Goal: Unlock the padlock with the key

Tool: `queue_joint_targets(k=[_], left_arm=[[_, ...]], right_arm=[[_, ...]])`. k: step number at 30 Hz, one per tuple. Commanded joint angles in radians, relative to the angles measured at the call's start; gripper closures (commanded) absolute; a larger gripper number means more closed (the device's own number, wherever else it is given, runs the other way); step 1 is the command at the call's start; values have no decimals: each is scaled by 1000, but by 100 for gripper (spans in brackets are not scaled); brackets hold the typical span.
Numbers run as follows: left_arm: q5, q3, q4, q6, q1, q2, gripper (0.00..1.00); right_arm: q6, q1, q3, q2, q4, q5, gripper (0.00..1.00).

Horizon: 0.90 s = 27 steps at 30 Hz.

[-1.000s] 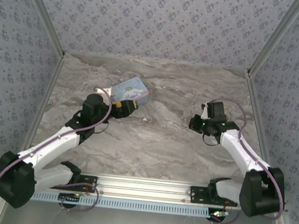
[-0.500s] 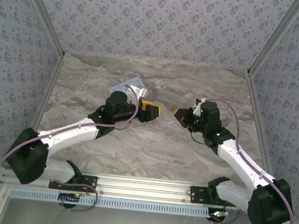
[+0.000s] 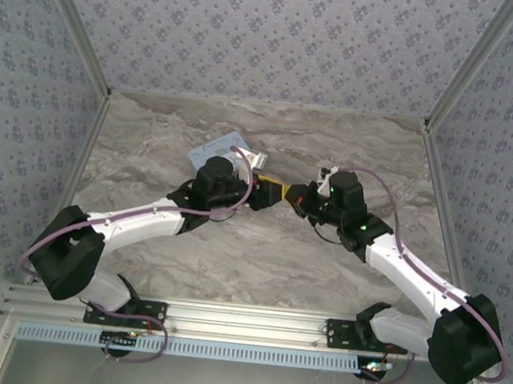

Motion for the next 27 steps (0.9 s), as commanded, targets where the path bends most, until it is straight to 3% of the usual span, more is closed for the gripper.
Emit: queue_joint_targets(k=[1,11,18,24,27], left_arm=[[-13,31,20,-2,-6,11,64],[-52,30,-2,-8,-5,13,77],[-72,27,-12,-12,-5,9,78],[-71,28,-11,-11,-7,3,98],[-86,27,-28,0,-5,-13,100]], right_arm=[[41,17,30,9,56,-1,100],[115,22,4,-7,122,21,100],[136,22,1,-17,128,21,100],[133,24,2,-18,124,19,100],[112,24,-10,-26,126,21,100]])
